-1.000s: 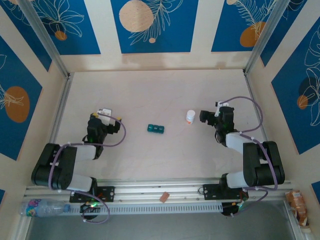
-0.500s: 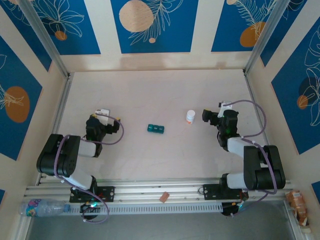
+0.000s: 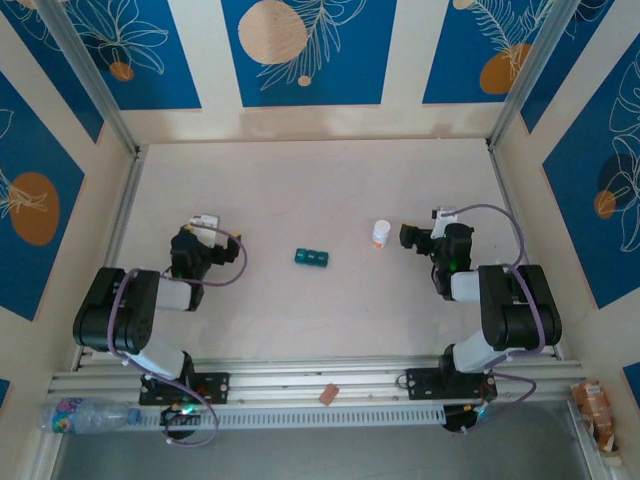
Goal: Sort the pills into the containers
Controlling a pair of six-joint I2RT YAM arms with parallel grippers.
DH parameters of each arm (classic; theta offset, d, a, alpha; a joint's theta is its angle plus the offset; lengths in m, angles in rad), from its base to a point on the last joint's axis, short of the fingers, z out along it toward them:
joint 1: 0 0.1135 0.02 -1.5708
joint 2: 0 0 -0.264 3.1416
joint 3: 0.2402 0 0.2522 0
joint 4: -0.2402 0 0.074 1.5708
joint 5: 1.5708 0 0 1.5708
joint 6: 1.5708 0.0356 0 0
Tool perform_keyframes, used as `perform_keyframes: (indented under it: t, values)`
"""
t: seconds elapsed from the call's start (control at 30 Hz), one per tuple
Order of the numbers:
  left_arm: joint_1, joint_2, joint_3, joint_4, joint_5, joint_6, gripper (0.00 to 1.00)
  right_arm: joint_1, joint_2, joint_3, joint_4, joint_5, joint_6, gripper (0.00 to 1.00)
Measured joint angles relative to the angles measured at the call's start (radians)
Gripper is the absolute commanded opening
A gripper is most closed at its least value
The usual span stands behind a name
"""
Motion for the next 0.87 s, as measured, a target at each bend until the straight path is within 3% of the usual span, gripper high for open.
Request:
perform_keyframes:
  t: [0.87]
  values:
    - [0.017,0.004,0.023,-0.047,0.004,-0.029,1.0,0.024,0.0,0.006,-0.002,0.008,-0.018,0.99]
